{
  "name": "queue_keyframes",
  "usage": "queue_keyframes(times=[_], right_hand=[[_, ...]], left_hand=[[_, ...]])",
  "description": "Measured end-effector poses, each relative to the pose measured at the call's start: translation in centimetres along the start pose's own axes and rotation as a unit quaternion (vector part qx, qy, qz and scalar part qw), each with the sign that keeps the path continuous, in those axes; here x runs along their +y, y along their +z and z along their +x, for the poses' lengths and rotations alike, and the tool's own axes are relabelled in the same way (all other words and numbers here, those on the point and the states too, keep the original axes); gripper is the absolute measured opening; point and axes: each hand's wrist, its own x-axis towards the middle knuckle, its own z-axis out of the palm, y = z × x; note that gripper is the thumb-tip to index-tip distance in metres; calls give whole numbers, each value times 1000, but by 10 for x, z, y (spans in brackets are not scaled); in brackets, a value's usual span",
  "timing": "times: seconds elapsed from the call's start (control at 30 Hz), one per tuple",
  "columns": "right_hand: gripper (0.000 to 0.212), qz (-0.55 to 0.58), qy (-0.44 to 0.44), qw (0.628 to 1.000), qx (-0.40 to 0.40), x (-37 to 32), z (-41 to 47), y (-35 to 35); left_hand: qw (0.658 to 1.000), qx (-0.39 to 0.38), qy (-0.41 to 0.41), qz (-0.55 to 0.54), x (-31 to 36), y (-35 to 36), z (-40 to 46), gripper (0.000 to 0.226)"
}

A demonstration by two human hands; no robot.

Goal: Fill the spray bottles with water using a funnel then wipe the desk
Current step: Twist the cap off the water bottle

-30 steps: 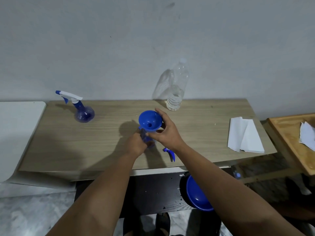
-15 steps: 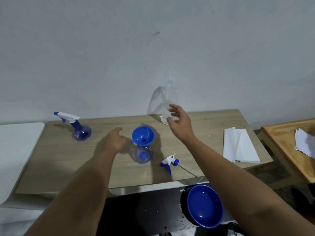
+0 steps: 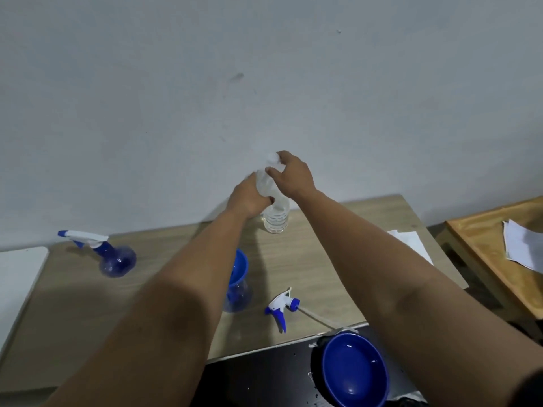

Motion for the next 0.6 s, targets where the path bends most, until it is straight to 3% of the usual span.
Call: queue_keyframes(times=[0.13,0.3,0.6], right_hand=[[39,84,-7,995,48,17,-25,-6],[29,130,-8,990,46,37,-57,-25],[27,141,-9,989,38,67,-117,-54]], left_hand=[[996,-9,-11,-83,4,22,-1,81],[990,-8,-8,-138,21,39,-20,112],[989,0,31,-145,25,89,-79,100]])
